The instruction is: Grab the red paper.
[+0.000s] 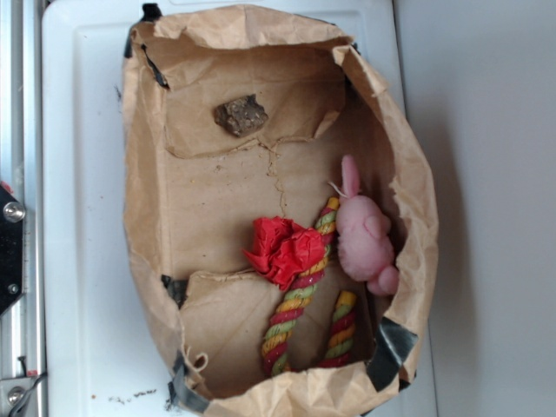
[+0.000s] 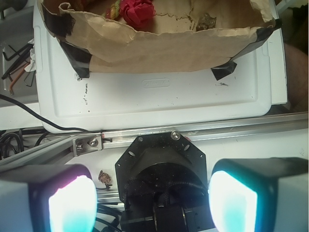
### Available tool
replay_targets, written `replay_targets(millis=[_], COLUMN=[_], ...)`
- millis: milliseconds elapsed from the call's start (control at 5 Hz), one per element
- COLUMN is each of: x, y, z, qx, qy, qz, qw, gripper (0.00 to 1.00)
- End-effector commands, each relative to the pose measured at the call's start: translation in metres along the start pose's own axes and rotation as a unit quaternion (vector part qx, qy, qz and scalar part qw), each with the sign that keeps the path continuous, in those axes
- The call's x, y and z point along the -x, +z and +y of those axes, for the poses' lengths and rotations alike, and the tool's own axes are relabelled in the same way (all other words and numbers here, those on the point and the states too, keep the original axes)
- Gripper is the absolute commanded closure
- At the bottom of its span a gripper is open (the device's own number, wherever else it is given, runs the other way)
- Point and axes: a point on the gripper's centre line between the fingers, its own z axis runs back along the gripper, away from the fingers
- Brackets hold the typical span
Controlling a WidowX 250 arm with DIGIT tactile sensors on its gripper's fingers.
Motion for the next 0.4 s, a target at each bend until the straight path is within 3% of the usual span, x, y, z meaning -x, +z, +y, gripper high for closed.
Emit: replay_targets(millis=[0, 200], x=[0.0, -0.018], y=[0.0, -0.001], z=[0.0, -0.001], qx=[0.0, 0.004], qy=[0.0, 0.0], qz=[0.0, -0.006], qw=[1.0, 1.0], gripper=[0.0, 0.0])
